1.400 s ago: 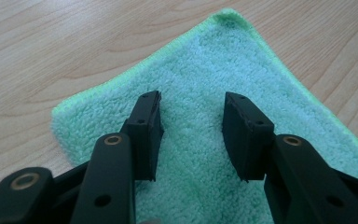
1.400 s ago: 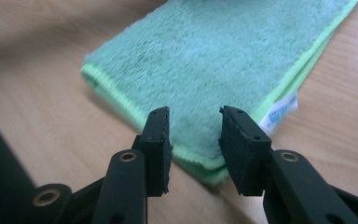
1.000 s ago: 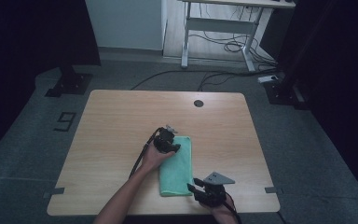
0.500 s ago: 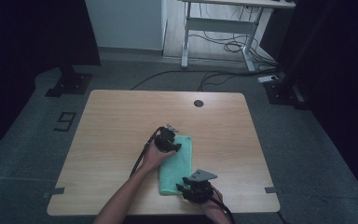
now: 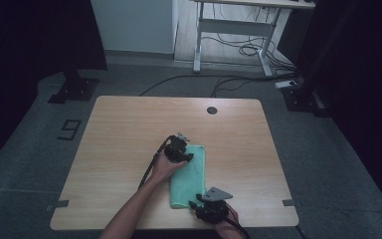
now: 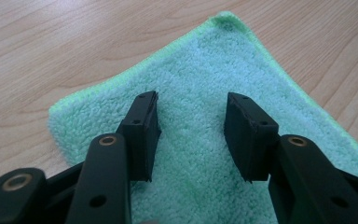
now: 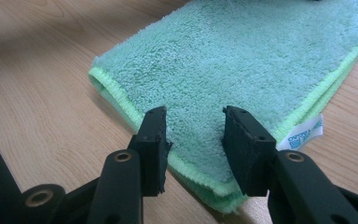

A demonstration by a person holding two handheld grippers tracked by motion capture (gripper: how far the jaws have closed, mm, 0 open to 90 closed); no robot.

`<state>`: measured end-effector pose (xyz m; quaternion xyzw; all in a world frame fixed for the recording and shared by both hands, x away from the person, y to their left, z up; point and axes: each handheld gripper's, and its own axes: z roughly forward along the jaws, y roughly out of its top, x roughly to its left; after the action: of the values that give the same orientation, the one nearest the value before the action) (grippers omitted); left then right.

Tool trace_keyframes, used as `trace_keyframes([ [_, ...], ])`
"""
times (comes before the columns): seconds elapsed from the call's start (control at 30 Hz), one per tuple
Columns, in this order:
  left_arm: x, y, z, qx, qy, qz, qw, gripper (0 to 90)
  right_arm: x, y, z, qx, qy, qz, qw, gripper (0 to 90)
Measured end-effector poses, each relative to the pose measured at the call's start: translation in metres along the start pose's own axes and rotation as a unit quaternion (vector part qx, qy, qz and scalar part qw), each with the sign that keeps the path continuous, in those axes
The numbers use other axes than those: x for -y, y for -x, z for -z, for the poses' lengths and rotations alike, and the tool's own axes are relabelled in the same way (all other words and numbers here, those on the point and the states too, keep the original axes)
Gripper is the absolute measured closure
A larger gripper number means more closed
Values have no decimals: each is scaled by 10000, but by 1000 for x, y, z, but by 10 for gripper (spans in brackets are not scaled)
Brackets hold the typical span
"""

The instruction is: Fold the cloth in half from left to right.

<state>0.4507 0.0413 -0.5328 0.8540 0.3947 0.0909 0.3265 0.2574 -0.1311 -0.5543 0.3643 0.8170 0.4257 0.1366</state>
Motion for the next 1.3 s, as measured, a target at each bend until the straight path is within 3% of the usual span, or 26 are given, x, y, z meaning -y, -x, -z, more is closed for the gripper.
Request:
trace_keyframes([
  [0.13, 0, -7, 8, 90, 134, 143, 9998, 528, -1, 6, 0, -201, 48, -245, 9995, 561],
  [0.3, 2, -17, 30, 36, 395, 210, 9990, 510, -7, 15, 5, -74, 292, -387, 9988, 547],
  [0.43, 8, -25, 47, -87, 446, 210, 9987, 488, -12, 23, 7, 44, 405, -457, 9981, 540],
  [0.6, 17, -32, 60, -94, 512, 280, 9983, 471, -18, 32, 3, 170, 409, -445, 9980, 532],
  [0.93, 29, -38, 72, -71, 561, 327, 9979, 459, -33, 51, -7, 332, 448, -445, 9975, 529],
  [1.3, 35, -45, 76, -78, 574, 419, 9974, 457, -41, 62, -18, 433, 359, -427, 9975, 525],
])
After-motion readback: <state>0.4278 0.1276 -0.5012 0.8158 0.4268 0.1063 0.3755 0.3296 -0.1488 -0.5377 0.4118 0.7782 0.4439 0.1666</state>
